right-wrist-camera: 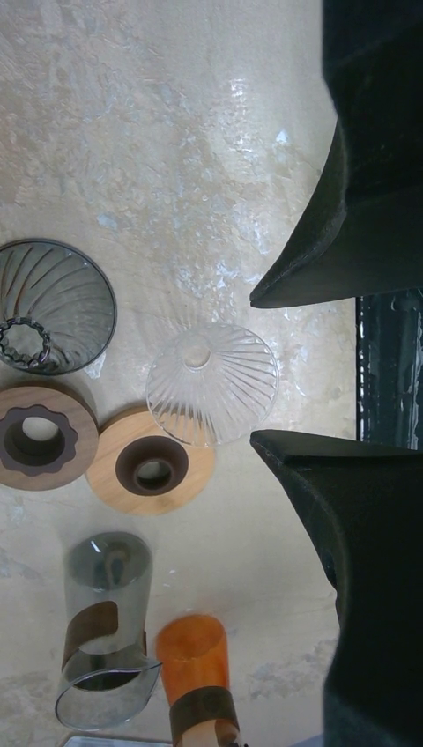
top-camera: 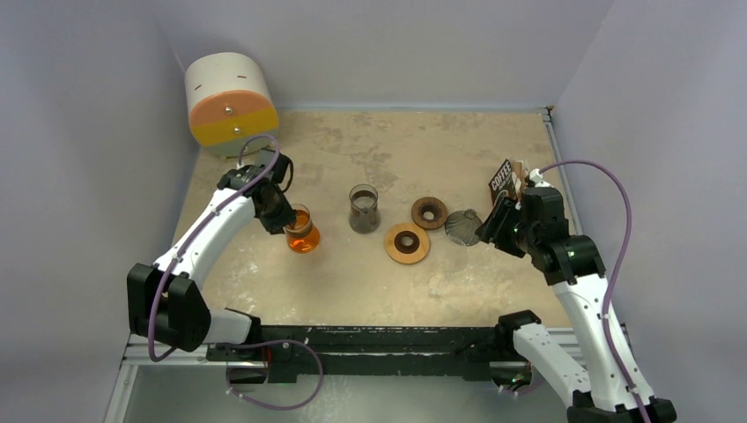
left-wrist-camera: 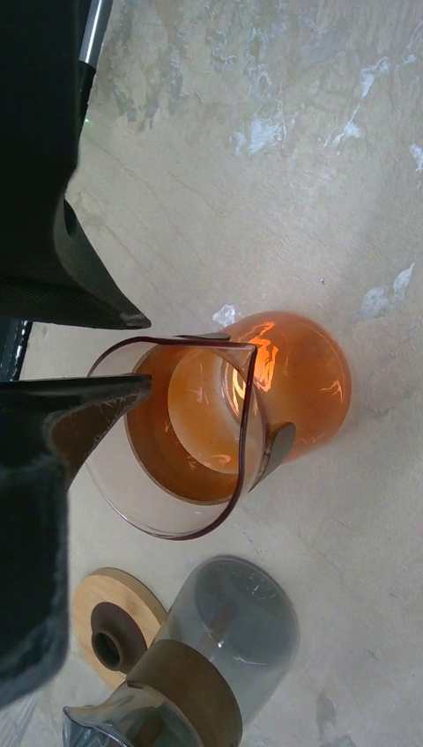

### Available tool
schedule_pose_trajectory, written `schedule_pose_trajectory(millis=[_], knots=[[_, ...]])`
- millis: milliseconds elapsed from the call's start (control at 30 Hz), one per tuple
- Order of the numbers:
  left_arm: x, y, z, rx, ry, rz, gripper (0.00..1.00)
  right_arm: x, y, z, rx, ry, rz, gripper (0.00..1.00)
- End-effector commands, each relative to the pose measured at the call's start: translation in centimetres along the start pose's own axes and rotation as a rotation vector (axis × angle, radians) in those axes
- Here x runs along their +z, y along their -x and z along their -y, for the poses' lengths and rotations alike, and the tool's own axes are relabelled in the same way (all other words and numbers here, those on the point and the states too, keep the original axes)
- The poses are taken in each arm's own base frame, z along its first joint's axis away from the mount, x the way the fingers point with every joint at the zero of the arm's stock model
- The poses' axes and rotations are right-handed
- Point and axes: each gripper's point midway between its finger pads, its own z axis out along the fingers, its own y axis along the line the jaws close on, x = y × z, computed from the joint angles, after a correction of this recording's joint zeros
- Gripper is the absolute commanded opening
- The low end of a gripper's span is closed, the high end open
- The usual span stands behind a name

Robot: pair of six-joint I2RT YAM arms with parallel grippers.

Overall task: Place the coffee filter in the dripper
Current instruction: Move the coffee server to the center of the board.

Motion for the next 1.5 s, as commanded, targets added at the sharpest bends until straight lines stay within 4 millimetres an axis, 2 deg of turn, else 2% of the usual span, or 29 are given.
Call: schedule_pose_trajectory(millis=[0,267,667,900,1067,1200,1467], knots=[[0.2,0.2,0.0,0.026,-0.013,0.005,0.21,-0.8,0.2,0.5,-0.005,-0.014,0.022,0.57],[-0.1,0.1,-0.2,0.051,-0.018,0.007,0.0,-1.1,0.2,0.6,-0.004,-0.014,0.03,0.57],[-1.5,-1.2,0.8,0.139,-0.15,-0.027,0.0,-1.8,0.4,0.4,-0.015,-0.002,0.04,0.57],[-2.9,-3.0,2.1,0.218,-0.261,-0.087,0.0,-2.3,0.7,-0.7,-0.035,0.047,0.036,0.56],[-3.8,-4.2,3.2,0.31,-0.264,-0.068,0.0,-2.9,1.9,-0.7,-0.059,0.043,0.086,0.56],[-4.4,-5.2,4.0,0.354,-0.262,-0.06,0.0,-3.0,2.0,-1.1,-0.074,0.057,0.081,0.56],[-4.6,-7.5,5.2,0.422,-0.281,-0.082,0.0,-3.0,2.2,-1.9,-0.126,0.092,0.064,0.56]])
